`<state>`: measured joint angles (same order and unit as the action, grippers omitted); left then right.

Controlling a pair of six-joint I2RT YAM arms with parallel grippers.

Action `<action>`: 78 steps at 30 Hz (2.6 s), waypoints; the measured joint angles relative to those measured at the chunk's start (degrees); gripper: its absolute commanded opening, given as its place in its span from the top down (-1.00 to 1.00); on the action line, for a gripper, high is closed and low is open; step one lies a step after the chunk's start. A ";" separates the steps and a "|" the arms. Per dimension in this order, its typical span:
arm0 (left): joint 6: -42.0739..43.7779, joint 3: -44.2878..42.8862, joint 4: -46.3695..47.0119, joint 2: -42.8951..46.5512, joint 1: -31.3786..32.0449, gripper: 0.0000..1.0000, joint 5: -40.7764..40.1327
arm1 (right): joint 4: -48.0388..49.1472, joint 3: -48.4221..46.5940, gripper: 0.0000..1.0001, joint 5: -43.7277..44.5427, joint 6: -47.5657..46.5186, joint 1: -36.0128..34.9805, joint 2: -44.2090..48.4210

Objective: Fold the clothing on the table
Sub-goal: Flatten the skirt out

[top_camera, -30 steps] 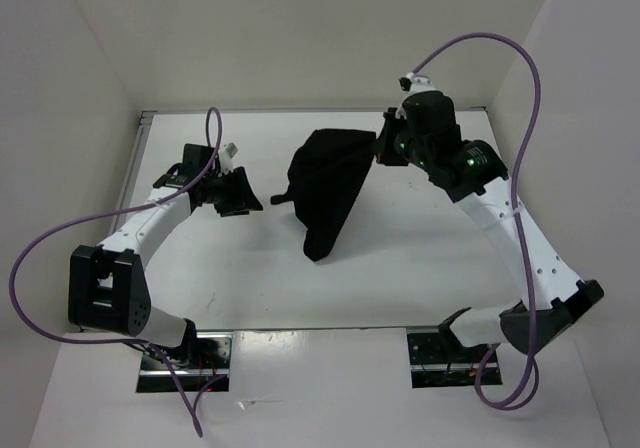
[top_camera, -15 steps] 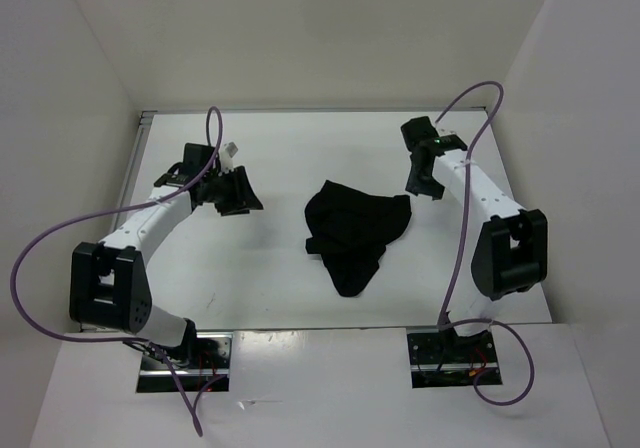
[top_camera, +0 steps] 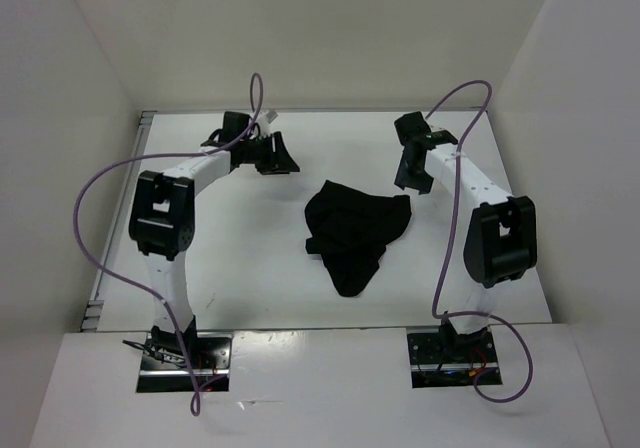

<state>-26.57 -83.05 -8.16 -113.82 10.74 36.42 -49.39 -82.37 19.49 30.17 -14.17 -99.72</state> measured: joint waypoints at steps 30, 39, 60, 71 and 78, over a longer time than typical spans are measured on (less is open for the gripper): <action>9.70 -16.63 -5.05 -24.17 9.38 0.91 17.77 | 5.64 0.17 0.00 -6.05 -1.40 6.38 -11.56; 9.75 -16.63 -5.09 -24.15 9.70 0.91 17.44 | 8.22 0.68 0.00 -10.54 -1.75 9.75 -12.35; 9.68 -13.00 -3.43 -22.12 9.29 0.91 15.89 | 9.77 11.78 0.08 -19.32 -1.73 14.10 2.73; 9.25 -11.45 -3.37 -21.29 7.87 0.91 15.91 | 12.39 15.74 0.16 -26.27 -1.66 14.12 -2.34; 8.55 -11.13 -3.34 -20.90 7.87 0.91 15.17 | 15.47 14.29 0.31 -30.88 -1.03 14.73 -7.72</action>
<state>-18.02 -94.17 -11.51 -134.72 18.61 51.59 -33.91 -68.07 -11.40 29.15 0.56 -107.44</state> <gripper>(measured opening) 0.077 0.374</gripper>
